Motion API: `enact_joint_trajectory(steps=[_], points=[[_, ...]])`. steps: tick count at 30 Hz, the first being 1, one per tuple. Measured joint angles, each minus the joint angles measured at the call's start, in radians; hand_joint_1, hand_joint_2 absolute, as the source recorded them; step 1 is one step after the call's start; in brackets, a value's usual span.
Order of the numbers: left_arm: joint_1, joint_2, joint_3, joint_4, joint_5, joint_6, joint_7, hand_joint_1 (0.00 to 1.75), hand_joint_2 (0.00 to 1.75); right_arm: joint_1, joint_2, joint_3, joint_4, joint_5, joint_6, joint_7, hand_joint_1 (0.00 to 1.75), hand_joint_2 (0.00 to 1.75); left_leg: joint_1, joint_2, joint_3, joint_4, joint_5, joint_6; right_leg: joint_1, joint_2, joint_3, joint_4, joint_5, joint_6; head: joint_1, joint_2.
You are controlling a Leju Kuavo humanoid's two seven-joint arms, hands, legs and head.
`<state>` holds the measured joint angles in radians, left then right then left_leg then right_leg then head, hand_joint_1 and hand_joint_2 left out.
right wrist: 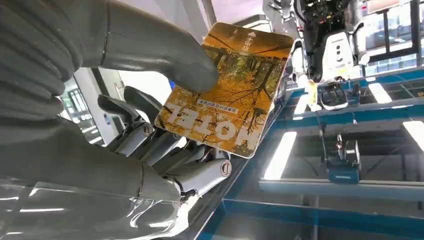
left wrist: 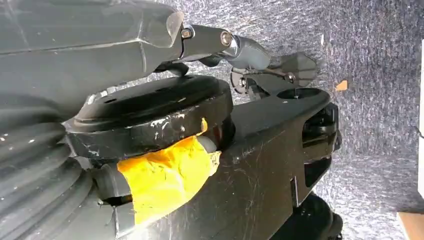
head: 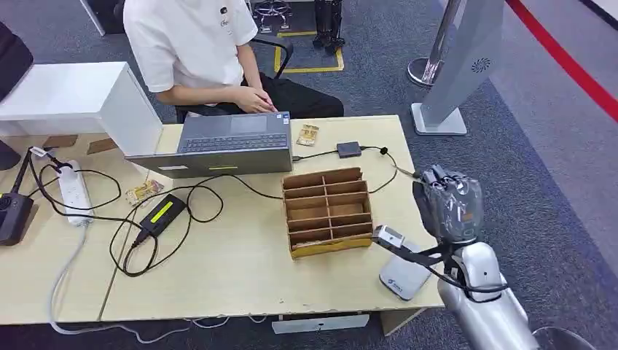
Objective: Pass the card to the sensor for recognition and then transmit it.
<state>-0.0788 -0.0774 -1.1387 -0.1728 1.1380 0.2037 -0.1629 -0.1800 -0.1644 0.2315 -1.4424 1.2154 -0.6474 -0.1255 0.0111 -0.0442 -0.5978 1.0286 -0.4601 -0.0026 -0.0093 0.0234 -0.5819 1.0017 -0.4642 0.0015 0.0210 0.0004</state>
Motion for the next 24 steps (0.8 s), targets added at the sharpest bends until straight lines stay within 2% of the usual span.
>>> enact_joint_trajectory(steps=[11,19,24], points=[[0.002,0.000,0.000,0.000,0.027,-0.003,-0.007,0.00,1.75,0.197,0.008,-0.089,-0.122,0.069,0.000,-0.073,1.75,1.75,0.000,0.002,0.001,0.000,-0.001,0.001,0.000,0.001,0.000,0.000,0.000,0.000,0.000,0.000],[0.002,0.000,0.000,0.000,0.035,-0.009,-0.009,0.00,1.75,0.277,0.048,-0.142,-0.135,0.133,0.000,-0.118,1.75,1.75,0.000,0.002,0.001,0.000,-0.001,0.002,0.000,0.001,0.000,0.000,0.000,0.001,0.001,0.000],[0.002,0.001,0.000,0.000,0.038,-0.013,-0.008,0.00,1.75,0.290,0.082,-0.147,-0.115,0.243,0.002,-0.085,1.75,1.75,0.000,0.003,0.001,0.000,-0.001,0.002,0.000,0.001,0.000,0.000,0.000,0.001,0.000,0.000]])
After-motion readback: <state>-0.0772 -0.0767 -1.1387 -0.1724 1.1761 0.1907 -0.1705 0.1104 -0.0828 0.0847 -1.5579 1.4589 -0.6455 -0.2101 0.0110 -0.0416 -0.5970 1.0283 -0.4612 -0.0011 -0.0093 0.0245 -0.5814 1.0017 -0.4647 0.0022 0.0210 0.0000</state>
